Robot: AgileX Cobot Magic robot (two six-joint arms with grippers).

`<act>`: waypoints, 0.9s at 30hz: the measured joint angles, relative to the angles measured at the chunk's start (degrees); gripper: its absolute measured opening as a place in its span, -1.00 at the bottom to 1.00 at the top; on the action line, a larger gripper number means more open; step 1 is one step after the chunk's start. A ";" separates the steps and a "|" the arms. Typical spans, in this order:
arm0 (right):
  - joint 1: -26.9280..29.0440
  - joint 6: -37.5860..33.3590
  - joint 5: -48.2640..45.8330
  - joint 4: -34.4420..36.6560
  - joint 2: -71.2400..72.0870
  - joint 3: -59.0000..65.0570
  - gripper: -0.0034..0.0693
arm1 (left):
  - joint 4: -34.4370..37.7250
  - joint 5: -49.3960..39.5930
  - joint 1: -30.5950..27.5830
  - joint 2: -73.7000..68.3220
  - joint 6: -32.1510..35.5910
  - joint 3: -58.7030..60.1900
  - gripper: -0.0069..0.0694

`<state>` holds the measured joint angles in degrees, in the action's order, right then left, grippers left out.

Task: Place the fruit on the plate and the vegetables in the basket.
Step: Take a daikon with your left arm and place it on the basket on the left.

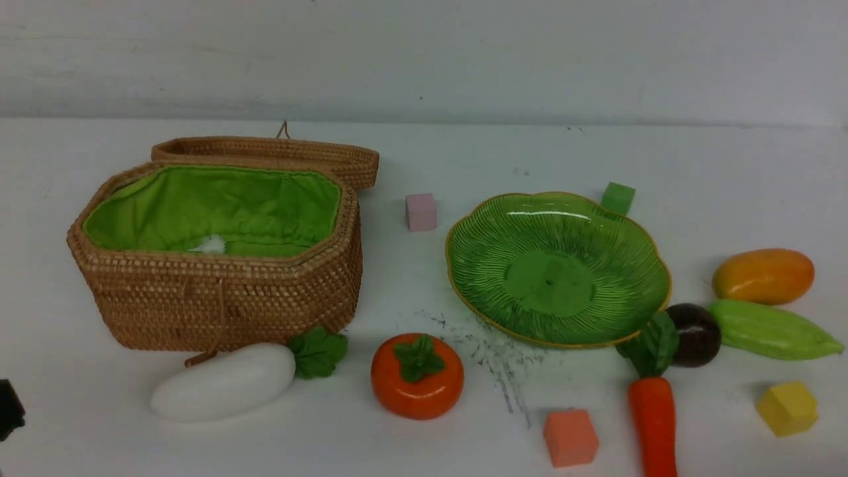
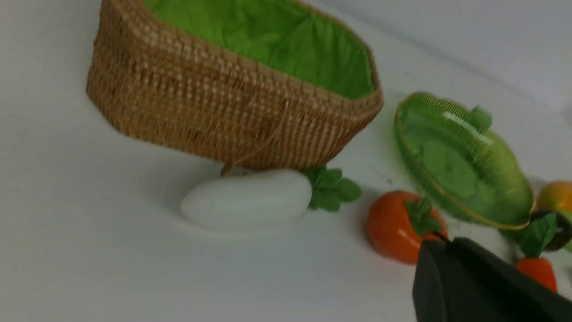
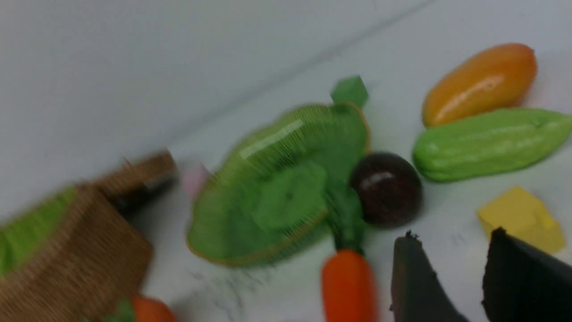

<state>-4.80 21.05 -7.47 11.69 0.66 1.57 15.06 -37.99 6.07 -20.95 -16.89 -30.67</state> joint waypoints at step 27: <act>-18.21 -17.11 -57.18 5.10 -30.43 -50.88 -0.92 | 11.47 -13.24 10.82 -23.96 29.35 -12.92 -0.85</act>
<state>-23.00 3.94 -64.65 16.79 -29.77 -49.31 26.54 -51.24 16.88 -44.91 12.46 -43.58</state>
